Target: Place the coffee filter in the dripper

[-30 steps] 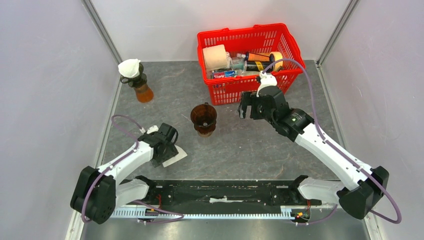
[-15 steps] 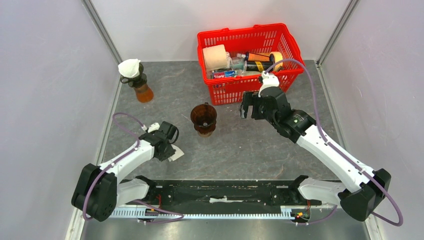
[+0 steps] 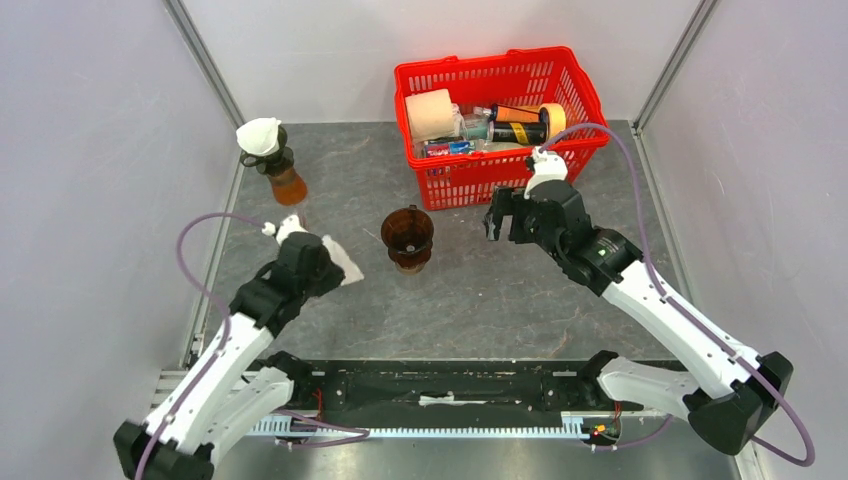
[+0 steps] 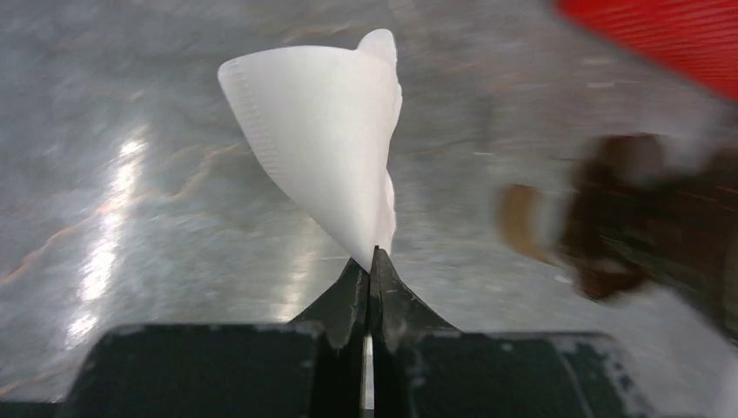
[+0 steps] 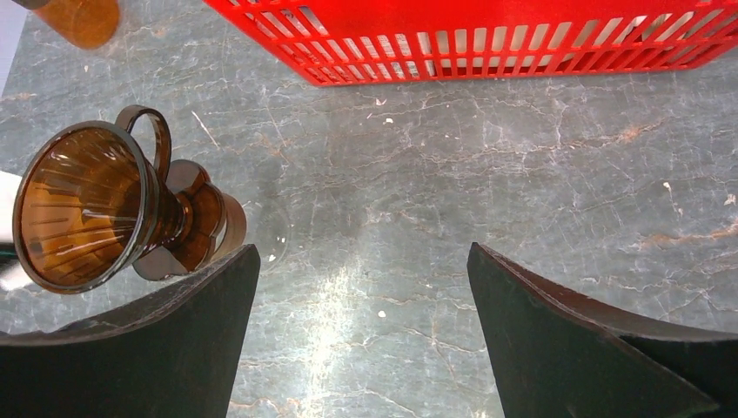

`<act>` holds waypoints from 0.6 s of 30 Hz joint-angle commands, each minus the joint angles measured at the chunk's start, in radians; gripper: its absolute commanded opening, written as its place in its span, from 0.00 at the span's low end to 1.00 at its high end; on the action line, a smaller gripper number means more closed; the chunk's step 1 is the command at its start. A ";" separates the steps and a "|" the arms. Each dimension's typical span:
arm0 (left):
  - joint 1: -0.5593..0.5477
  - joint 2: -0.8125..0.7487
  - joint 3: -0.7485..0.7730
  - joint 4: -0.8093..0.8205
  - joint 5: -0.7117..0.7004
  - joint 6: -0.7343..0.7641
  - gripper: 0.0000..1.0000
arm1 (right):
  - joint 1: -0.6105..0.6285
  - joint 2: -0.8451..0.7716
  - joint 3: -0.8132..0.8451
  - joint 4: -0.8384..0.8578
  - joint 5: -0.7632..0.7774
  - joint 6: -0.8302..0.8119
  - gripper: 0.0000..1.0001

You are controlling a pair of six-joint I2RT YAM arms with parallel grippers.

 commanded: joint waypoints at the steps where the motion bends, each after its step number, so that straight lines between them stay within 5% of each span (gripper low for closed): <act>1: -0.003 -0.166 0.110 0.129 0.281 0.168 0.02 | -0.005 -0.071 -0.047 0.066 -0.010 0.000 0.97; 9: -0.013 -0.173 0.158 0.640 1.053 0.196 0.02 | -0.008 -0.212 -0.108 0.107 -0.233 -0.035 0.97; 18: -0.187 0.064 0.141 0.934 1.317 0.317 0.02 | -0.012 -0.345 -0.180 0.153 -0.640 -0.062 0.97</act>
